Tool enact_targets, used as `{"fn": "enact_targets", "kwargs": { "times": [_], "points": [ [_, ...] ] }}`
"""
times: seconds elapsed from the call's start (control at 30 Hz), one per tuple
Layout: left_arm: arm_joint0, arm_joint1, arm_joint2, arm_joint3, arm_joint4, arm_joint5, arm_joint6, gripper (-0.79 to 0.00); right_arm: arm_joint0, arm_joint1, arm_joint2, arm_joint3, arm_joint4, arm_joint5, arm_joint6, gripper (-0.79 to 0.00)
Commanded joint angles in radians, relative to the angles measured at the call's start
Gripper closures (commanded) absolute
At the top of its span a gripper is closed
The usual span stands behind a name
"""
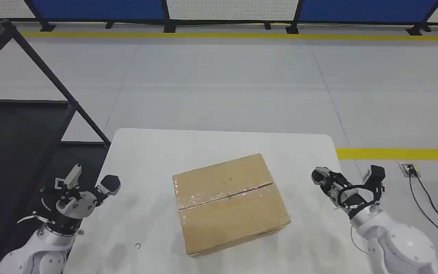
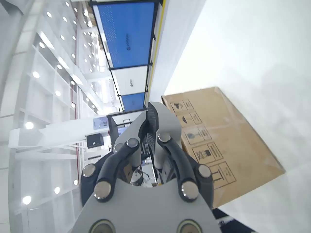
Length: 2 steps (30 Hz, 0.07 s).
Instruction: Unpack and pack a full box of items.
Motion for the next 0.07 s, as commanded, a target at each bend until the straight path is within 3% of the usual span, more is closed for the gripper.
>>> {"fn": "enact_targets", "kwargs": {
  "times": [0.0, 0.03],
  "points": [
    [0.000, 0.000, 0.000, 0.000, 0.000, 0.000, 0.000, -0.785, 0.000, 0.000, 0.000, 0.000, 0.000, 0.000, 0.000, -0.242],
    [0.000, 0.000, 0.000, 0.000, 0.000, 0.000, 0.000, -0.785, 0.000, 0.000, 0.001, 0.000, 0.001, -0.002, -0.001, -0.323]
  ]
}}
